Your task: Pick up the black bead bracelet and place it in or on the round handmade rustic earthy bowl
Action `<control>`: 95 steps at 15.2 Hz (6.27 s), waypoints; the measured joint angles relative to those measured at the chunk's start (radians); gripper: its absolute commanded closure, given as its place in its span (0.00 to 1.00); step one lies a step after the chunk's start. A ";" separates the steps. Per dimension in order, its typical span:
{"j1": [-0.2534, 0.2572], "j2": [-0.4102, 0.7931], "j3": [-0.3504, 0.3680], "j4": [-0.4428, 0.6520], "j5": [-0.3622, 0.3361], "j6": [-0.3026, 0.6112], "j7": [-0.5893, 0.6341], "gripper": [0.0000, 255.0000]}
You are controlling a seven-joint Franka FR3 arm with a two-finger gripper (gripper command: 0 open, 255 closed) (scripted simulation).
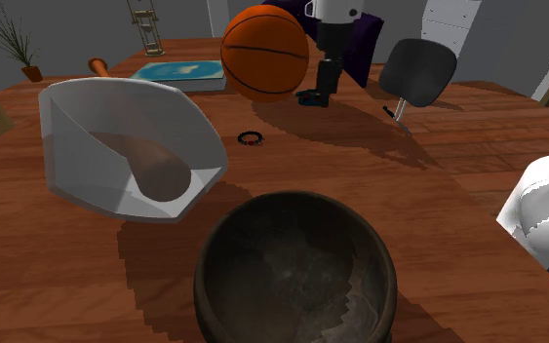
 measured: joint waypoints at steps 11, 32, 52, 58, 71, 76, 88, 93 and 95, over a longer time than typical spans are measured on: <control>0.120 0.283 0.113 0.300 -0.026 -0.016 -0.205 0.00; 0.156 0.344 0.150 0.270 -0.041 0.082 -0.263 1.00; 0.159 0.376 0.151 0.466 -0.048 -0.091 -0.260 1.00; 0.165 0.404 0.154 0.581 -0.055 -0.178 -0.254 1.00; 0.194 0.536 0.162 0.955 -0.089 -0.424 -0.242 1.00; 0.226 0.466 0.184 0.879 -0.077 -0.417 -0.180 1.00; 0.345 0.262 0.292 0.618 -0.021 -0.353 0.067 1.00; 0.405 0.261 0.353 0.615 -0.020 -0.351 0.189 1.00; 0.428 0.253 0.377 0.605 -0.016 -0.348 0.237 1.00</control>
